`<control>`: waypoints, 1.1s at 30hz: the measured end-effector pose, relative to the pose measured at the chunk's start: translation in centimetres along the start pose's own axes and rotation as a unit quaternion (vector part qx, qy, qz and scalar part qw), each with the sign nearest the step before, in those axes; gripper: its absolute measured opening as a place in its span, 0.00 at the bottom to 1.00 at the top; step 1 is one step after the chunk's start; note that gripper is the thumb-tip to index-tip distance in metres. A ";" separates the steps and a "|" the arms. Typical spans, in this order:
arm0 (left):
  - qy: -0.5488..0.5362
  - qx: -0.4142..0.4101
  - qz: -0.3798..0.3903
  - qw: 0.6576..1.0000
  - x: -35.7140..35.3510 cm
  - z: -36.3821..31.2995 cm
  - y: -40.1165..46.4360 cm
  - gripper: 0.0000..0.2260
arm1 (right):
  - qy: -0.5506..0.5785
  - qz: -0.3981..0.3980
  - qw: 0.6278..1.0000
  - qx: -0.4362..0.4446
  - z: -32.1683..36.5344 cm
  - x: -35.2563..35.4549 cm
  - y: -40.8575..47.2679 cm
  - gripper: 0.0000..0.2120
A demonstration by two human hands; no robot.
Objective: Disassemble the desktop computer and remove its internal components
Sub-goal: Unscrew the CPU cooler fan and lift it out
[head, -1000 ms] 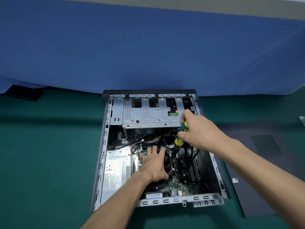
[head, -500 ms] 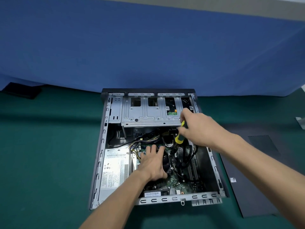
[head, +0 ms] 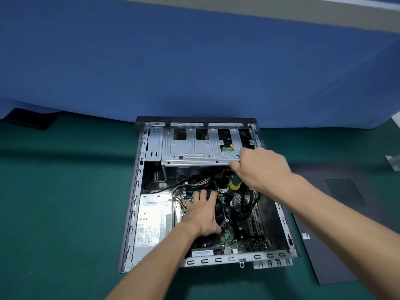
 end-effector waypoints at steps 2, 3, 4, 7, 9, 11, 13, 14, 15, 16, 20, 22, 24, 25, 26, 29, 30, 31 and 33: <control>0.003 0.000 -0.001 1.000 0.0 0.0 0.0 0.43 | 0.065 0.045 0.996 0.040 0.1 -0.4 0.0 0.09; 0.004 0.001 -0.003 1.000 0.0 0.0 0.0 0.43 | 0.083 0.058 0.994 0.043 0.2 -0.5 0.0 0.09; 0.006 0.001 -0.002 1.000 0.1 0.0 -0.1 0.43 | 0.082 0.052 0.995 0.027 0.1 -0.6 -0.1 0.11; 0.028 0.003 -0.008 1.000 0.1 -0.2 -0.1 0.43 | 0.008 0.001 0.999 -0.034 -0.4 0.1 -0.2 0.19; 0.073 -0.003 -0.016 0.997 0.1 -0.3 -0.1 0.45 | 0.047 0.027 0.998 0.015 -0.3 -0.2 -0.1 0.13; 0.117 -0.012 -0.031 0.993 0.2 -0.5 0.0 0.47 | 0.096 0.056 0.992 0.063 0.2 -0.5 -0.3 0.07; 0.139 -0.026 -0.040 0.989 0.2 -0.7 0.2 0.49 | 0.095 0.034 0.994 0.040 0.3 -0.6 -0.4 0.11; 0.138 -0.032 -0.041 0.989 0.2 -0.7 0.3 0.49 | 0.069 0.007 0.998 0.011 0.2 -0.4 -0.4 0.14; 0.135 -0.036 -0.041 0.989 0.1 -0.7 0.3 0.50 | 0.042 -0.010 0.999 -0.008 0.2 -0.2 -0.3 0.16; 0.130 -0.040 -0.038 0.990 0.1 -0.7 0.4 0.50 | 0.036 -0.012 0.999 -0.006 0.2 -0.1 -0.2 0.15; 0.106 -0.054 -0.035 0.992 0.2 -0.4 0.4 0.52 | 0.112 0.058 0.990 0.058 1.1 -0.7 0.1 0.11; 0.082 -0.062 -0.039 0.994 0.3 -0.4 0.4 0.52 | 0.073 0.024 0.997 0.022 1.2 -0.6 -0.1 0.15; 0.055 -0.066 -0.046 0.995 0.4 -0.4 0.2 0.52 | 0.005 -0.021 1.000 -0.008 1.2 -0.2 -0.2 0.20; 0.037 -0.065 -0.047 0.996 0.4 -0.4 0.1 0.52 | 0.013 -0.025 1.000 -0.003 1.2 -0.2 -0.1 0.19; 0.016 -0.061 -0.048 0.997 0.5 -0.4 0.0 0.52 | 0.041 -0.018 0.999 0.009 1.2 -0.4 0.1 0.16; -0.014 -0.054 -0.054 0.997 0.6 -0.4 -0.3 0.50 | 0.106 0.049 0.993 0.016 0.9 -0.5 0.2 0.10; -0.009 -0.056 -0.055 0.997 0.6 -0.5 -0.3 0.48 | 0.090 0.047 0.995 0.001 0.6 -0.4 0.2 0.11; 0.001 -0.060 -0.057 0.997 0.6 -0.5 -0.3 0.46 | 0.059 0.029 0.998 -0.018 0.2 -0.1 0.2 0.14; 0.029 -0.064 -0.061 0.996 0.6 -0.6 -0.2 0.45 | 0.036 0.013 0.999 -0.022 -0.2 0.1 0.3 0.16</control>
Point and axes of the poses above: each hand's wrist, its own y-axis towards the middle knuckle, its own x-axis out of the back of the hand, z = x × y, the point moved 4 cm from there along y, towards the middle knuckle, and after that the axes turned 6 degrees about z, right-handed, at the moved point
